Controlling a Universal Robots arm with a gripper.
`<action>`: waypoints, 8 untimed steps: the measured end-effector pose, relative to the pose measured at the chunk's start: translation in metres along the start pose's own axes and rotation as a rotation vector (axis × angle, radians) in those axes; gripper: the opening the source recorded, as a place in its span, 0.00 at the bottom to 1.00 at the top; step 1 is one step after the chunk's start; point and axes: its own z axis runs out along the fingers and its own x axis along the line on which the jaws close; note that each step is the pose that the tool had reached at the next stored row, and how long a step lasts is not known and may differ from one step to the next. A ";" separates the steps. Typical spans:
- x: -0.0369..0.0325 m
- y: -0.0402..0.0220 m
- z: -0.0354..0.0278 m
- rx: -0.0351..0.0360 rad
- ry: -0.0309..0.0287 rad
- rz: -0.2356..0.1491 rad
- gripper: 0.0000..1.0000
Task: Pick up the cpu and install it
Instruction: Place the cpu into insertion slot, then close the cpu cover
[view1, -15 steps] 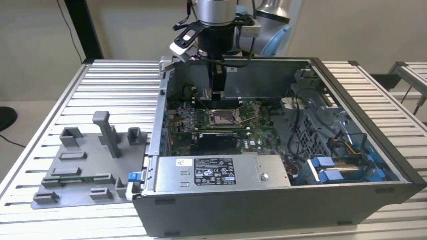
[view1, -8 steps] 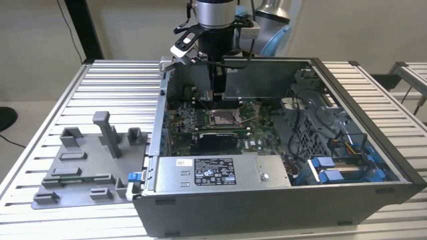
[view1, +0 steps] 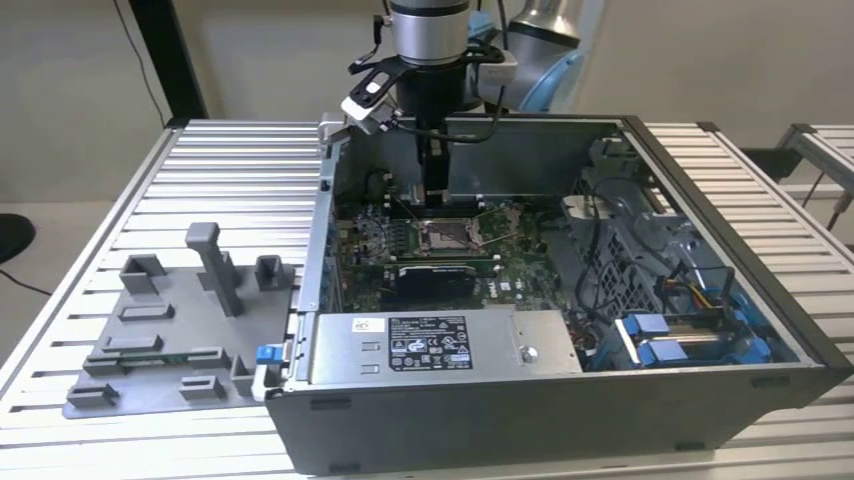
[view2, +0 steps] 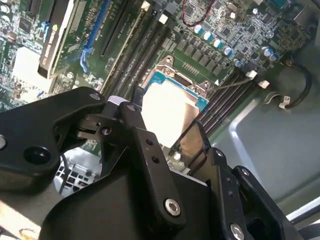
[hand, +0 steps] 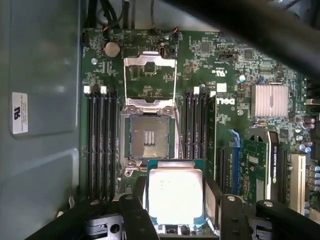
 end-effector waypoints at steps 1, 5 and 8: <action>0.0008 0.0000 0.0007 -0.0001 -0.0002 0.002 0.00; 0.0055 0.0008 0.0022 -0.0016 -0.0007 0.009 0.00; 0.0120 0.0016 0.0018 -0.0017 -0.0018 0.008 0.00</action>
